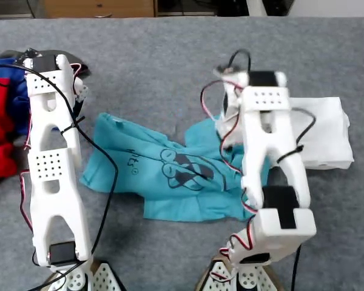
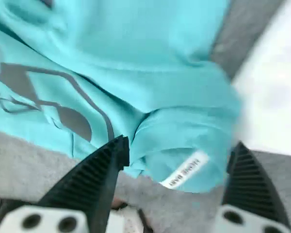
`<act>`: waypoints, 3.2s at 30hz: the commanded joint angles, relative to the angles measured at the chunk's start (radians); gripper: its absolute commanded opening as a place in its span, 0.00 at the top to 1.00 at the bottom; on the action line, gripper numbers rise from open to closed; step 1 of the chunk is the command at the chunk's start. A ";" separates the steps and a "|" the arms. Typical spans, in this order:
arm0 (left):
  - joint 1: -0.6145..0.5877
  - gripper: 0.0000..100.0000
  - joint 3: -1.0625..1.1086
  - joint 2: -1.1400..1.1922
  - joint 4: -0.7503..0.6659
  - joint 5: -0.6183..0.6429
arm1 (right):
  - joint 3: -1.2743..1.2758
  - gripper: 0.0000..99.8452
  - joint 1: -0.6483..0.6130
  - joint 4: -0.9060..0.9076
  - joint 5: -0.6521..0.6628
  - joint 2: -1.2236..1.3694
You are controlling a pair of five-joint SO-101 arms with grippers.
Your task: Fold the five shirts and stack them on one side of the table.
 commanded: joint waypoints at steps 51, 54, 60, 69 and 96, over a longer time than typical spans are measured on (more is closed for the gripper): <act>0.052 0.98 -0.012 0.013 -0.057 0.005 | -1.231 0.87 0.059 -0.009 0.132 1.010; 0.052 0.98 -0.012 0.013 -0.057 0.003 | -1.317 0.87 0.059 -0.008 0.132 1.059; 0.052 0.98 -0.012 0.013 -0.058 0.003 | -1.397 0.87 0.053 -0.002 0.132 1.153; 0.035 0.98 -0.012 0.013 -0.057 0.005 | -1.474 0.87 0.027 0.063 0.130 1.150; 0.025 0.98 -0.012 0.013 -0.061 0.002 | -1.325 0.87 0.021 0.064 0.133 1.155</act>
